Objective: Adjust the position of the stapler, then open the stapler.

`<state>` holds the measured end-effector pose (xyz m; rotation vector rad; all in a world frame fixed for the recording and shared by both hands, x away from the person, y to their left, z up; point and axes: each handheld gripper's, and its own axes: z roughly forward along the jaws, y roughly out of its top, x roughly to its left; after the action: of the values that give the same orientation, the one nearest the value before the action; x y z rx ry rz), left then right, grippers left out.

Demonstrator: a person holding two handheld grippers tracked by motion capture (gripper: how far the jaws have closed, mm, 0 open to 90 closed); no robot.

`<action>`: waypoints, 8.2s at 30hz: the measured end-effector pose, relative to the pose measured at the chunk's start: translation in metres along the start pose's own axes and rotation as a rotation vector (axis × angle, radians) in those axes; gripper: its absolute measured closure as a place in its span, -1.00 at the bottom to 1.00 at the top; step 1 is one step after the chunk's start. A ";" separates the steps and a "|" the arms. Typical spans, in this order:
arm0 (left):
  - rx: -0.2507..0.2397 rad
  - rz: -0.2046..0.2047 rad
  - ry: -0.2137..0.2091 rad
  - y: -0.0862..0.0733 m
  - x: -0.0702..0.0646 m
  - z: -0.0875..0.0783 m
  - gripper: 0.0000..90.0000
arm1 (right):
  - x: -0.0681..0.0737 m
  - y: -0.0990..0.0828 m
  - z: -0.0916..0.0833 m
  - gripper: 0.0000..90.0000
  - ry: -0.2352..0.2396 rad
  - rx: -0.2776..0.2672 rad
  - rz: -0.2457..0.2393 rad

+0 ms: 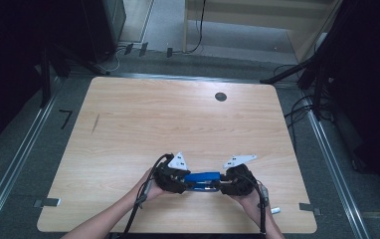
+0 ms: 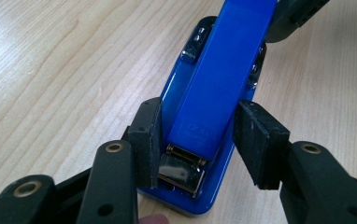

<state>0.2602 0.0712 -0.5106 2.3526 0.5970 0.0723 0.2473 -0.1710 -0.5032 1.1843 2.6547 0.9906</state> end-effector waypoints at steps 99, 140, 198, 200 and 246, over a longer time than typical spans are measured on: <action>0.034 0.150 0.038 0.063 -0.043 0.038 -0.08 | -0.032 -0.032 -0.042 -0.97 -0.056 0.075 0.119; -0.071 0.279 -0.047 0.063 -0.044 0.008 0.43 | -0.021 -0.017 -0.032 0.03 0.006 -0.099 0.154; -0.076 0.327 -0.016 0.055 -0.042 -0.032 0.47 | 0.009 -0.003 -0.005 0.90 -0.059 -0.030 -0.009; -0.074 0.333 -0.014 0.055 -0.043 -0.032 0.47 | 0.009 -0.003 -0.005 0.90 -0.063 -0.029 -0.018; -0.075 0.156 -0.009 -0.011 -0.012 -0.087 0.46 | 0.009 -0.002 -0.003 0.90 -0.073 -0.025 -0.005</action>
<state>0.2266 0.1276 -0.4507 2.3218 0.3987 0.1520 0.2387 -0.1671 -0.4999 1.1850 2.5805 0.9581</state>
